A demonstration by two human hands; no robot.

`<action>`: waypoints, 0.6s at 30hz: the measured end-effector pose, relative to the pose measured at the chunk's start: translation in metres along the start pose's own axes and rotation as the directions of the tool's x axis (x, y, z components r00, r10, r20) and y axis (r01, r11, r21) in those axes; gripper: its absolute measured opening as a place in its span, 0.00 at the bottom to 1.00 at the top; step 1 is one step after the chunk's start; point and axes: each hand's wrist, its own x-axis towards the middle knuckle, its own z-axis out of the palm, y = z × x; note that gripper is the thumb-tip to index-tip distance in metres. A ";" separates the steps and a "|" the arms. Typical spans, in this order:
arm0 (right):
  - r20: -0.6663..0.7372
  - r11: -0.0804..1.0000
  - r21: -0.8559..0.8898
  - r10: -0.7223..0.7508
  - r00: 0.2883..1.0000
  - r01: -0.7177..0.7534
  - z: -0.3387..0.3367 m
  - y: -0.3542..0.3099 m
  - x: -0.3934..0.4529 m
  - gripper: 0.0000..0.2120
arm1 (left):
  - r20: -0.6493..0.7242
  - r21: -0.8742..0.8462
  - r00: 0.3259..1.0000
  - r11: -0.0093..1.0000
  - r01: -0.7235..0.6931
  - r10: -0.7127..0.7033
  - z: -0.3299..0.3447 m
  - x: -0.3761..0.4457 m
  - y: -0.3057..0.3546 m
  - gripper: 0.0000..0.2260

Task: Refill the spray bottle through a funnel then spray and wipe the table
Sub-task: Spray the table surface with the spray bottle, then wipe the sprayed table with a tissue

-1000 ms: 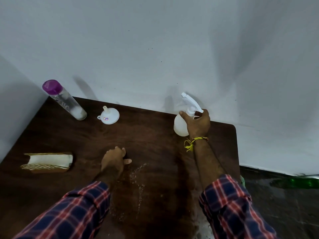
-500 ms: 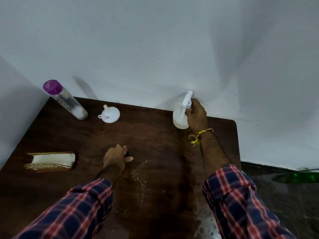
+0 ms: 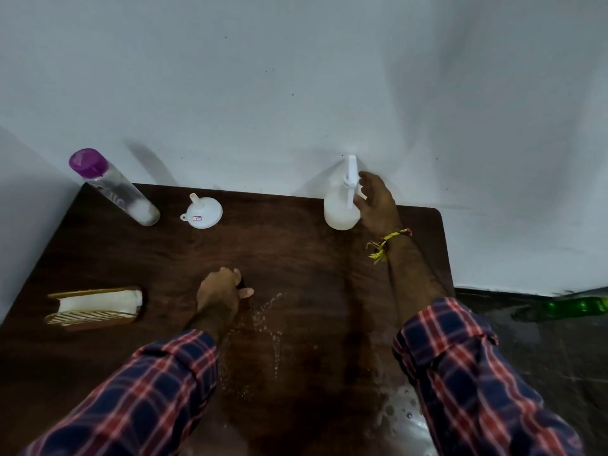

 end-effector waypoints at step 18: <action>-0.285 0.880 0.048 0.465 0.838 -0.472 0.104 -0.047 -0.247 0.11 | -0.344 -0.493 0.925 0.807 -0.326 0.164 0.041 -0.112 -0.113 0.17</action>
